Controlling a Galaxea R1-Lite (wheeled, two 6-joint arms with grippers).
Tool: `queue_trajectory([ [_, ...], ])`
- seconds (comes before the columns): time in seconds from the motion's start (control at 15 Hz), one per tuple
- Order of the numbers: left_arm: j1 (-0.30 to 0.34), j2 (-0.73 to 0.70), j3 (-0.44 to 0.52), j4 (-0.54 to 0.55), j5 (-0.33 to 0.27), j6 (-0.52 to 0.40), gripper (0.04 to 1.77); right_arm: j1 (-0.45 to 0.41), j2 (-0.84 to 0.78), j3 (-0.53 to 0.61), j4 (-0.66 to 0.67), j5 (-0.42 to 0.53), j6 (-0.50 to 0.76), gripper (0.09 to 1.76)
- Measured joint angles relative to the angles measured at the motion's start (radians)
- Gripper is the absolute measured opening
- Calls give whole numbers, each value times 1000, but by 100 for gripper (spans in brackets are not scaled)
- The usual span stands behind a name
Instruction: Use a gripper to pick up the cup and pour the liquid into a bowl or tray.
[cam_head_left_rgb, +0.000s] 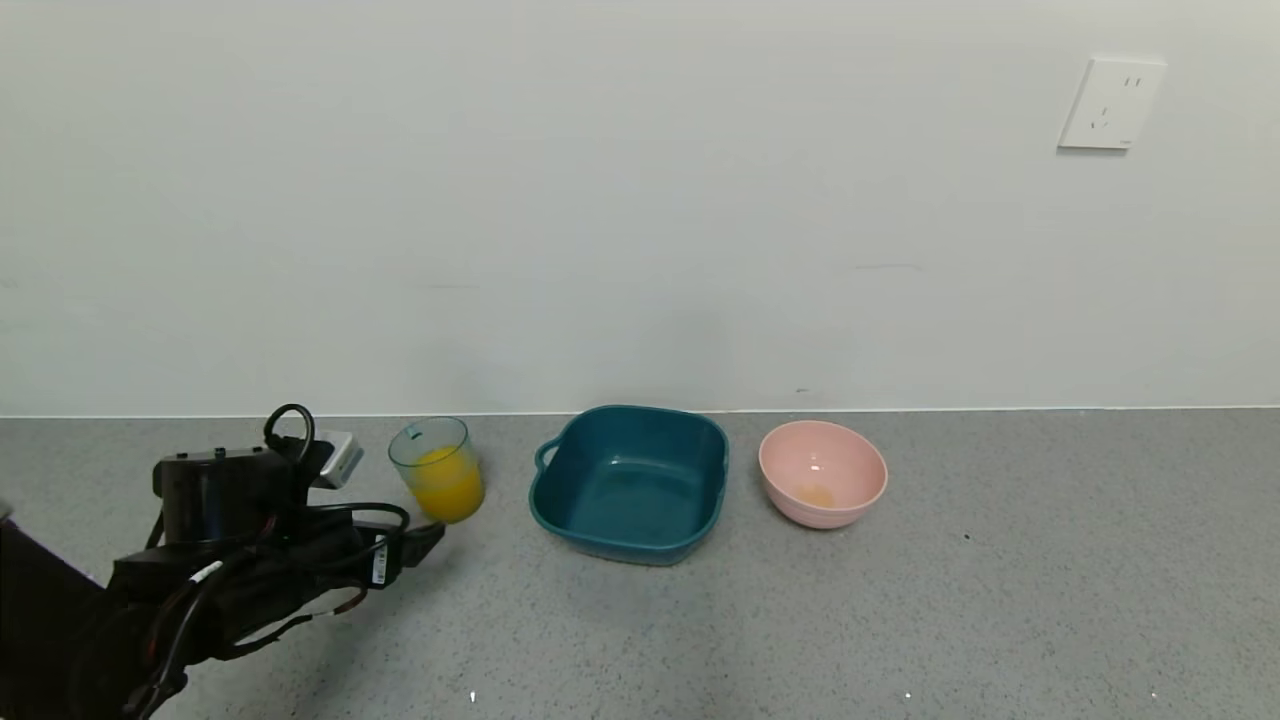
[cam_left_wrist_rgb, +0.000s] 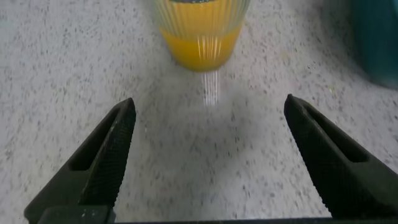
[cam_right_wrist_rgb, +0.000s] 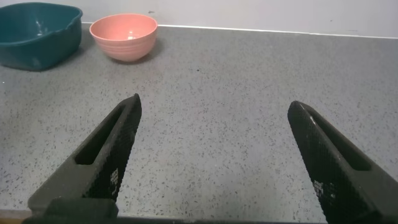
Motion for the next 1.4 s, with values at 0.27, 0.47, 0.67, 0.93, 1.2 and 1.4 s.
queue_trajectory([
  [0.27,-20,138,-53,-102,-2,-23,172,0,0,0,0,0,0,171],
  [0.47,-47,201,-124,-103,4,-29,172,1,0,0,0,0,0,171],
  [0.67,-55,250,-191,-103,10,-41,172,1,0,0,0,0,0,171],
  [0.93,-47,284,-234,-102,20,-43,172,0,0,0,0,0,0,171],
  [1.2,-27,294,-260,-98,22,-43,172,0,0,0,0,0,0,171],
  [1.4,-13,313,-298,-93,27,-40,172,1,0,0,0,0,0,171],
])
